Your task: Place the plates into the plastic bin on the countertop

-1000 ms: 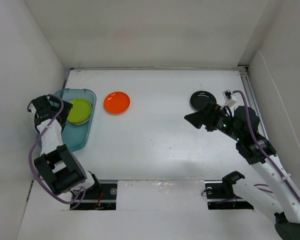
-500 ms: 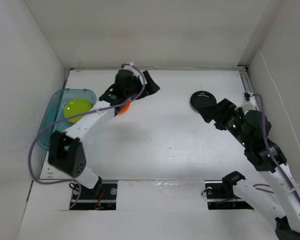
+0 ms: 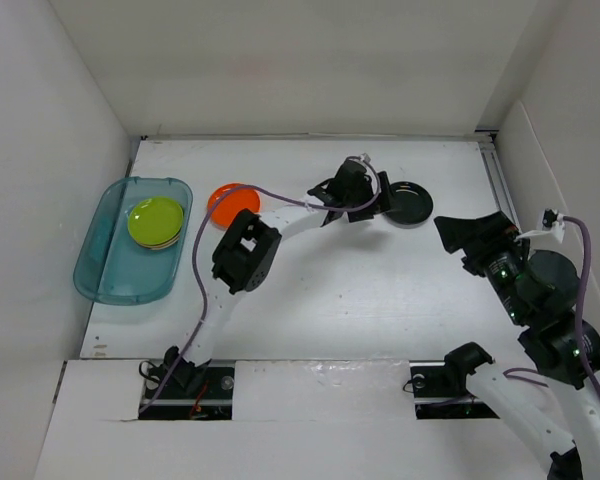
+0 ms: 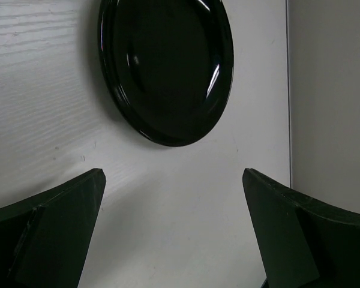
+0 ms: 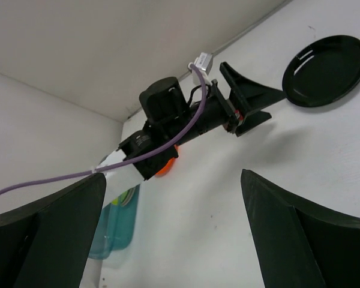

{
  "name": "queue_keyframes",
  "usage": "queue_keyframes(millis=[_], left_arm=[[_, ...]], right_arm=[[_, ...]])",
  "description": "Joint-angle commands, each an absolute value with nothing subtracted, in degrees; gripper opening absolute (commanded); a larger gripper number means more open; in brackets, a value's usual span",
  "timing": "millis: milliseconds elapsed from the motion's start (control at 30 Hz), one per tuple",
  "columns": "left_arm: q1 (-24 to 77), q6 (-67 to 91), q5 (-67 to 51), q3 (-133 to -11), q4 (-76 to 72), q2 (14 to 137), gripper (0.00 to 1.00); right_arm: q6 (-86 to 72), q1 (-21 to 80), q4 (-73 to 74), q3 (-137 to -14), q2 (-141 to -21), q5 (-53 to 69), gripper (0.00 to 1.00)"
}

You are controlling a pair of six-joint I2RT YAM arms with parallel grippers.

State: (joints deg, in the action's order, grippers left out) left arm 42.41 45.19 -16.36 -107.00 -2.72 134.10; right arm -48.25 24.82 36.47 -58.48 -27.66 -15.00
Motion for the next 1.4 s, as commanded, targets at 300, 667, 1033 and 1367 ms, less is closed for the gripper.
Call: queue_keyframes(millis=[300,667,1033,1367], left_arm=[[41.9,55.8,-11.9,-122.4,-2.4,145.9,0.92],[41.3,58.1,-10.4,-128.4,-0.8,152.3,0.33],[36.2,53.3,-8.9,-115.8,-1.8,134.2,0.00],[17.7,48.7,0.4,-83.6,11.1,94.1,0.00]], right_arm=[[-47.2,24.6,41.2,-60.0,-23.5,-16.1,1.00],[-47.2,24.6,41.7,-60.0,-22.4,-14.2,1.00],[-46.7,24.6,41.7,-59.4,-22.4,-12.5,1.00],[-46.7,24.6,36.1,-55.5,-20.8,-8.4,1.00]])
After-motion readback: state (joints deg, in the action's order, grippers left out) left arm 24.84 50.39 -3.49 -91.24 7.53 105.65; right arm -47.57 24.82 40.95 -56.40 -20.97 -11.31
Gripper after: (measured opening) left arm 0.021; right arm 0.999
